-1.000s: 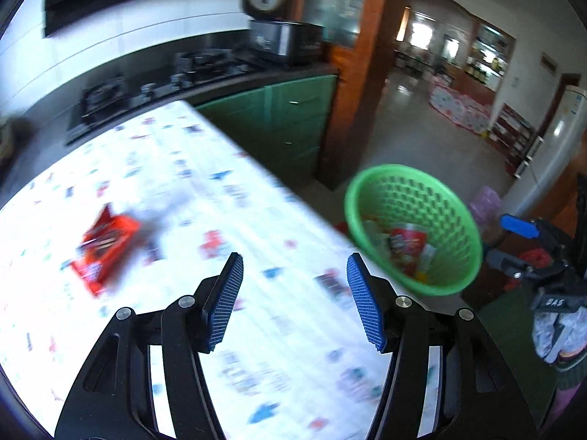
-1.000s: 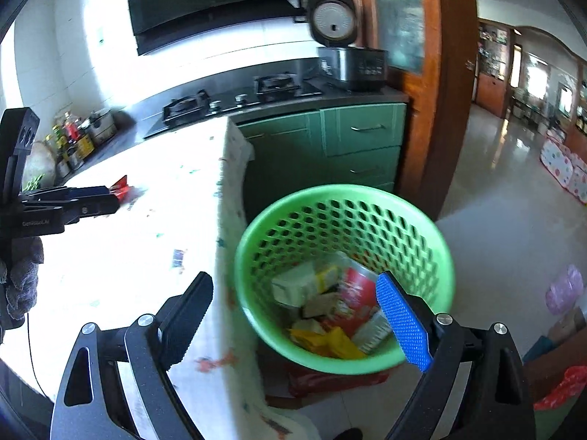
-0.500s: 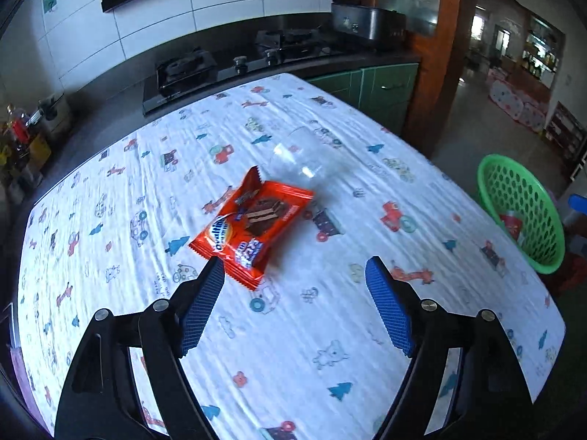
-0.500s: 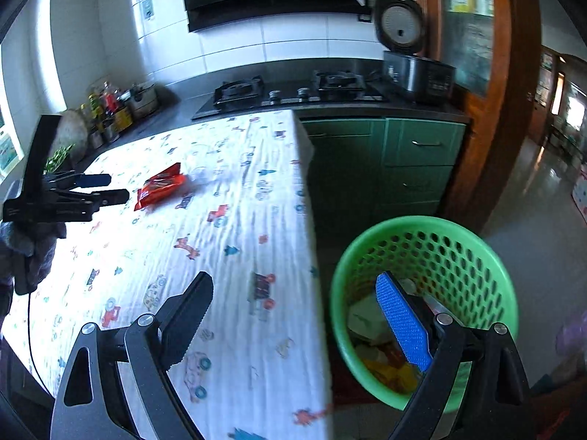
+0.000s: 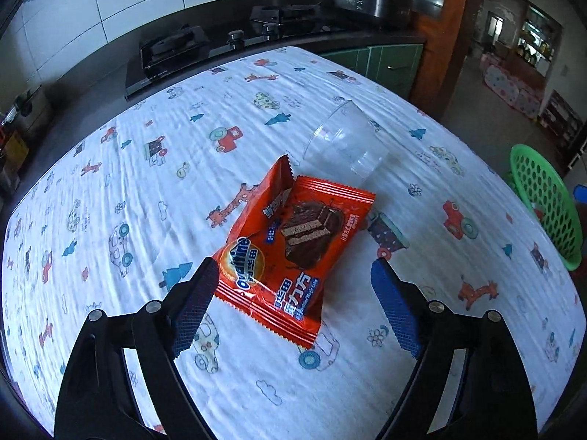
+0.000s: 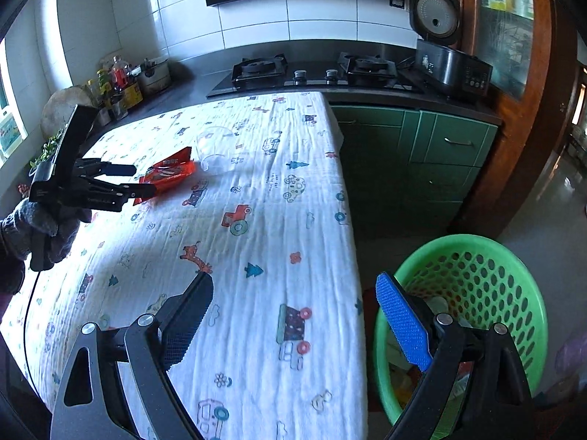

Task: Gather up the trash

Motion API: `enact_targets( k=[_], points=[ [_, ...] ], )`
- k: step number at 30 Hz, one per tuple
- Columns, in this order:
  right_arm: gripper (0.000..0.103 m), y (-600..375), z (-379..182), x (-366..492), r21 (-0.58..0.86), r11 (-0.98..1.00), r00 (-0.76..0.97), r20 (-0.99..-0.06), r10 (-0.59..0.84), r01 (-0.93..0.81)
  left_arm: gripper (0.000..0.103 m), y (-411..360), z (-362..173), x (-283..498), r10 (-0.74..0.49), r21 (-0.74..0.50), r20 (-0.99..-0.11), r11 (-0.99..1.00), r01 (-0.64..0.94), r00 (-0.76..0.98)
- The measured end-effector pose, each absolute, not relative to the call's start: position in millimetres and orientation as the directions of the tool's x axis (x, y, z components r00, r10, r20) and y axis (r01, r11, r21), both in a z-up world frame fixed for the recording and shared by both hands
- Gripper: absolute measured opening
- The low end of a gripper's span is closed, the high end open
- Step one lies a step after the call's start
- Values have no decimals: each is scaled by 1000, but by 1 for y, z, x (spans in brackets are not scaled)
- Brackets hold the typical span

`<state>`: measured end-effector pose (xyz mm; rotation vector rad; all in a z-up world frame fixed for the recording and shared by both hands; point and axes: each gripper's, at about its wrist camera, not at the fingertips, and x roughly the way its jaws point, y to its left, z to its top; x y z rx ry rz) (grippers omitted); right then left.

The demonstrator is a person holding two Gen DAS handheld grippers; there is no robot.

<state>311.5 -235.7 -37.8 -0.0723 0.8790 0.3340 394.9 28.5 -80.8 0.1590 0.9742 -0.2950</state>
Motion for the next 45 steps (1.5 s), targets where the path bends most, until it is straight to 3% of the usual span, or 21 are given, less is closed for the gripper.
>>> enact_targets(
  k=[6, 9, 13, 23, 45],
  points=[
    [87, -221, -46, 335, 73, 937, 561, -784, 266, -341, 82, 24, -94, 405, -204, -12, -840, 933, 359, 503],
    [87, -212, -49, 345, 72, 933, 550, -790, 270, -354, 70, 24, -97, 405, -208, -4, -837, 927, 376, 505],
    [87, -200, -53, 358, 71, 926, 537, -797, 277, -372, 46, 29, -96, 403, -234, -29, -832, 924, 382, 504],
    [87, -171, -61, 376, 78, 907, 515, -801, 304, -413, 23, 38, -86, 387, -252, -40, -813, 924, 381, 525],
    [87, -71, -87, 480, 205, 860, 432, -796, 424, -467, 20, 123, -43, 345, -225, -105, -757, 968, 226, 614]
  ],
)
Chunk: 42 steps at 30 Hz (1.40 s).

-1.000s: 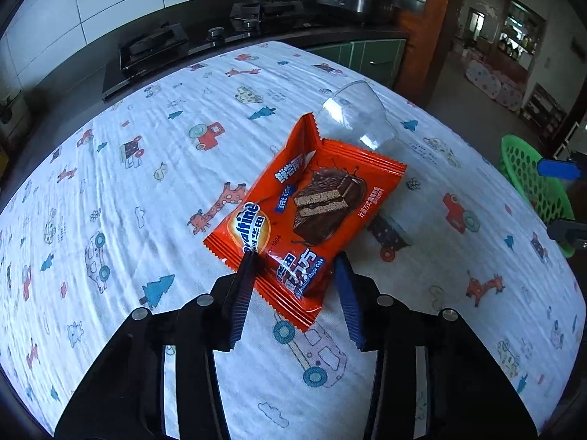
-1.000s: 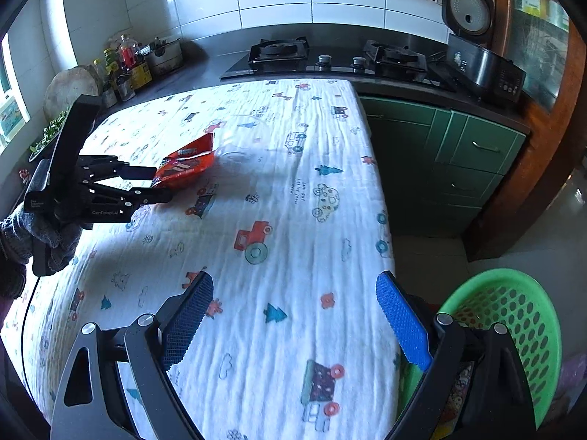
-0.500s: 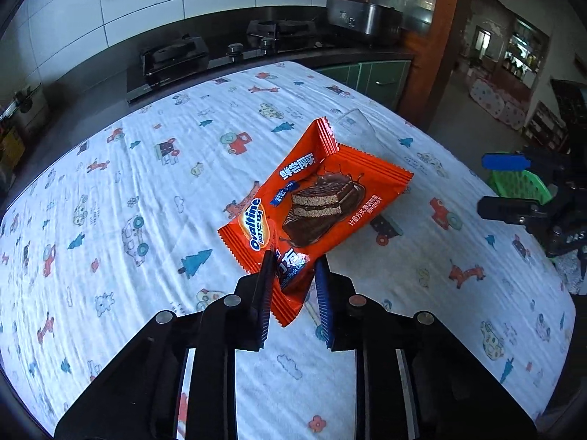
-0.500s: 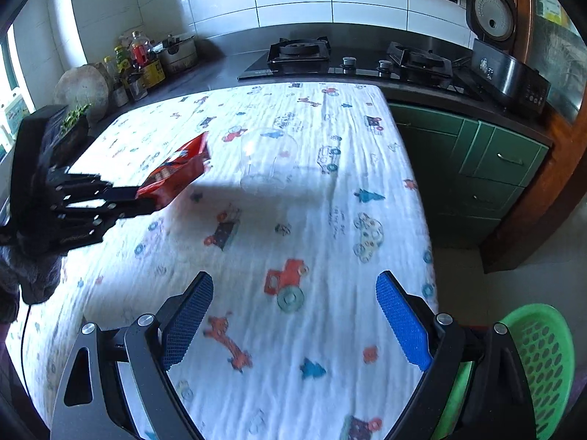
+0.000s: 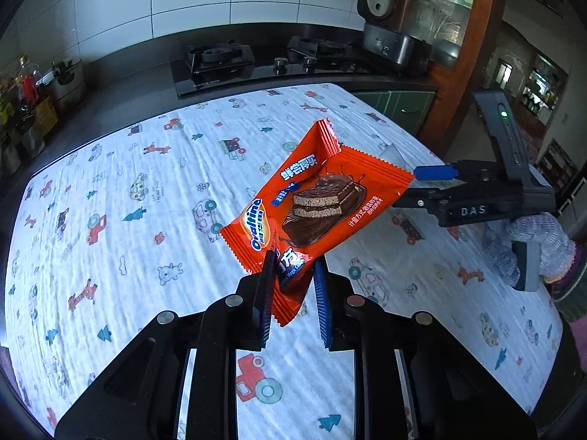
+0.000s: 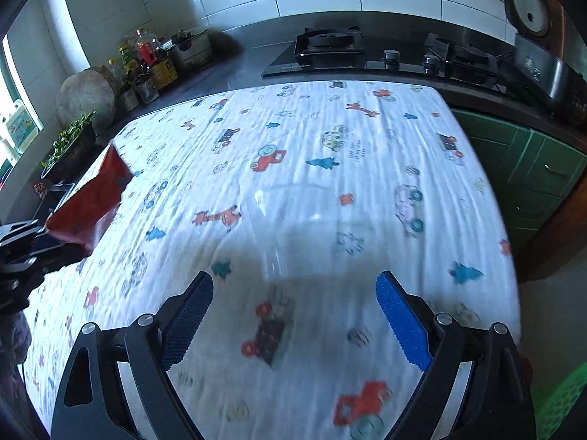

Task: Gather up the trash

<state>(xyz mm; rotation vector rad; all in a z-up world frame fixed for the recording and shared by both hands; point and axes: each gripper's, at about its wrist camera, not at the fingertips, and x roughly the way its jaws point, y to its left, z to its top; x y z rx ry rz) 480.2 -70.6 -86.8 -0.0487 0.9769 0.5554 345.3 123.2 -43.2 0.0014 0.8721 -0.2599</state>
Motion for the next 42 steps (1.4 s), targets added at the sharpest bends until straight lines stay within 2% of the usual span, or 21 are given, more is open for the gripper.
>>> enact_targets(
  k=[6, 11, 27, 42],
  points=[
    [86, -56, -100, 504, 214, 868, 422, -805, 417, -449, 19, 127, -44, 344, -231, -116, -755, 968, 222, 614],
    [58, -60, -103, 507, 237, 869, 415, -804, 426, -435, 19, 127, -45, 344, -230, -116, -759, 968, 222, 609],
    [57, -130, -58, 409, 260, 876, 470, -763, 444, -406, 19, 74, -26, 303, -312, -146, -739, 939, 310, 597],
    [57, -282, -45, 304, 196, 963, 570, -777, 268, -186, 19, -32, -10, 259, -440, -171, -716, 864, 474, 542]
  ],
)
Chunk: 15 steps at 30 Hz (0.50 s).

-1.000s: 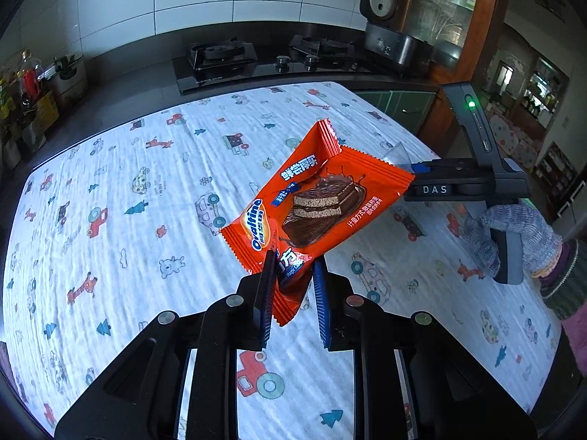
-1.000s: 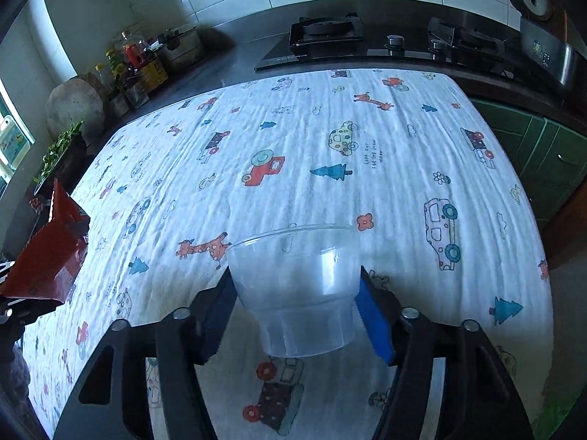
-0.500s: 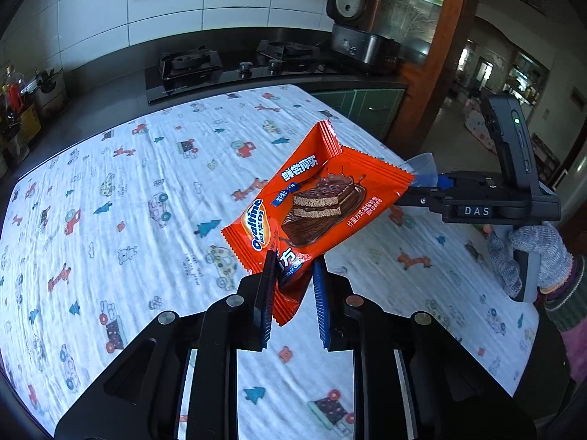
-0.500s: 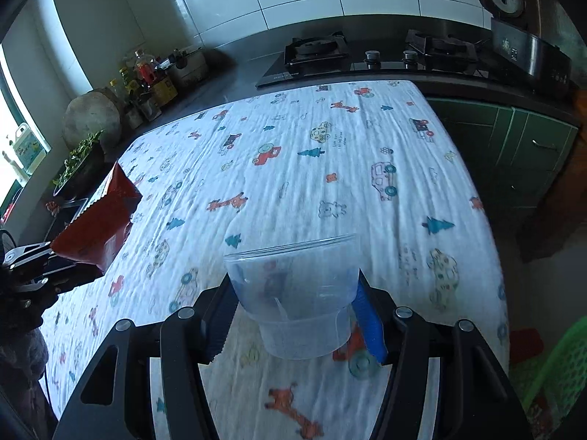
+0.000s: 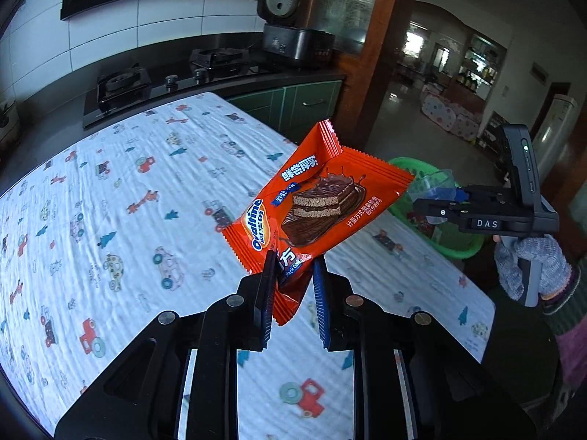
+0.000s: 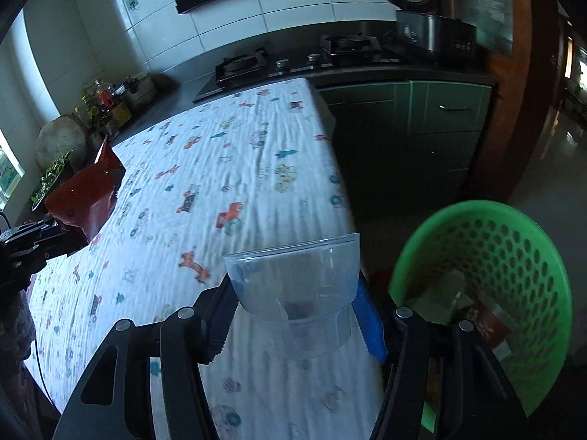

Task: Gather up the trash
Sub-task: 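Grasp the clear plastic cup with the right gripper, drop it in basket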

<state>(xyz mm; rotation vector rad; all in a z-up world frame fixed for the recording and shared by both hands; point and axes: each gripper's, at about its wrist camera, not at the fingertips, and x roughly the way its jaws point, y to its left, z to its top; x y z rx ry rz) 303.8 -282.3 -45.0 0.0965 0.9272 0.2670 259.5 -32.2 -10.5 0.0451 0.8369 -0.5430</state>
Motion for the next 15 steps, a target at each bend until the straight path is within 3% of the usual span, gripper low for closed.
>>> enact_targets(
  k=[15],
  points=[
    [59, -408, -62, 248, 147, 989, 576, -811, 103, 31, 19, -133, -9, 250, -508, -174, -724, 789, 589, 466]
  ],
)
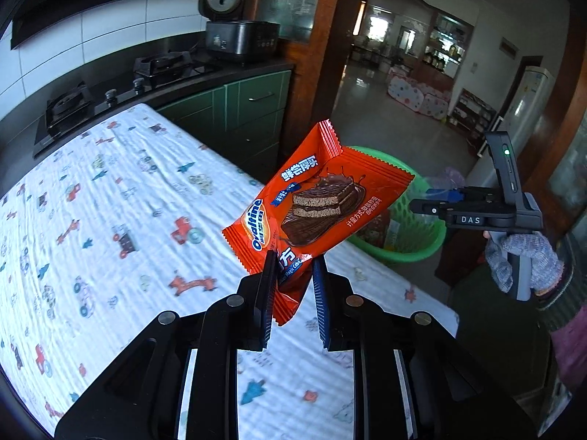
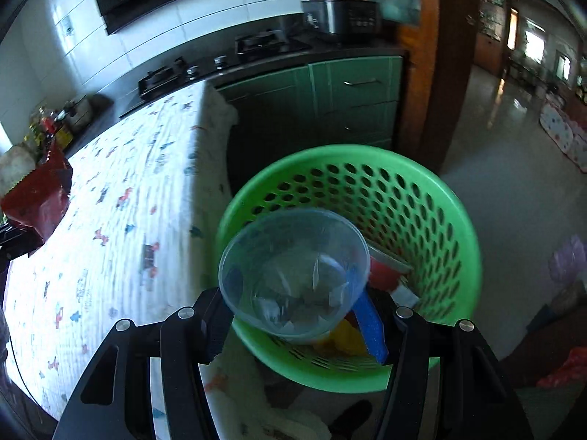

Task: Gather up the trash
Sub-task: 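Grasp the clear plastic cup with the right gripper, drop it in basket, then carry the wafer wrapper over the basket and open the left gripper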

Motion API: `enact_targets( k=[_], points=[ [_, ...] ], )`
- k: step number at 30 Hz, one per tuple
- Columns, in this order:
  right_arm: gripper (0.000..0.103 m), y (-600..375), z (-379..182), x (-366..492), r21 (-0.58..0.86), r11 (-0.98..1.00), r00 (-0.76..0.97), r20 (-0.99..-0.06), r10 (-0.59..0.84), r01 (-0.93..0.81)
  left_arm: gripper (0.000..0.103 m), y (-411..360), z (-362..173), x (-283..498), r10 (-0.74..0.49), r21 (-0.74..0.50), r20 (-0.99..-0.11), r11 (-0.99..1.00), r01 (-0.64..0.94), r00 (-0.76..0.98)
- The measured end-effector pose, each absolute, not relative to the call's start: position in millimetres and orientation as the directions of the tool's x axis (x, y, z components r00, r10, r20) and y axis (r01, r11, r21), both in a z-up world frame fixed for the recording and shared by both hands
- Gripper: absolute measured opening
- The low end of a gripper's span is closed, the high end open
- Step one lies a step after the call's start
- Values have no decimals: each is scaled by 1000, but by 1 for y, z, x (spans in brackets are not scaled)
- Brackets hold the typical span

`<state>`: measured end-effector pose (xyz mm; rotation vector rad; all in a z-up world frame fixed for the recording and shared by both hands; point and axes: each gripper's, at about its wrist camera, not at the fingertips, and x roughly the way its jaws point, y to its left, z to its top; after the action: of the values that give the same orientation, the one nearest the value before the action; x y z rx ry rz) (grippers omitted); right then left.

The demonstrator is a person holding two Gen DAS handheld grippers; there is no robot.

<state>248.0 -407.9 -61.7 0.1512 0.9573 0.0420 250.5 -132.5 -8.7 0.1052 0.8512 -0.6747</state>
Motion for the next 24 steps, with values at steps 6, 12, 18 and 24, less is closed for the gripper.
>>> enact_targets(
  k=[6, 12, 18, 24],
  points=[
    [68, -433, -67, 236, 163, 984, 584, -806, 91, 73, 19, -168, -10, 255, -525, -180, -732, 764, 620, 434],
    [72, -449, -62, 221, 179, 980, 605, -791, 90, 87, 19, -203, -17, 265, -548, -208, -740, 738, 642, 390],
    [78, -452, -57, 208, 173, 981, 620, -780, 85, 83, 19, -237, -27, 275, -553, -216, -754, 719, 661, 354],
    [83, -459, -57, 196, 166, 982, 621, -780, 75, 90, 19, -259, -42, 285, -548, -232, -773, 714, 661, 320]
  ],
)
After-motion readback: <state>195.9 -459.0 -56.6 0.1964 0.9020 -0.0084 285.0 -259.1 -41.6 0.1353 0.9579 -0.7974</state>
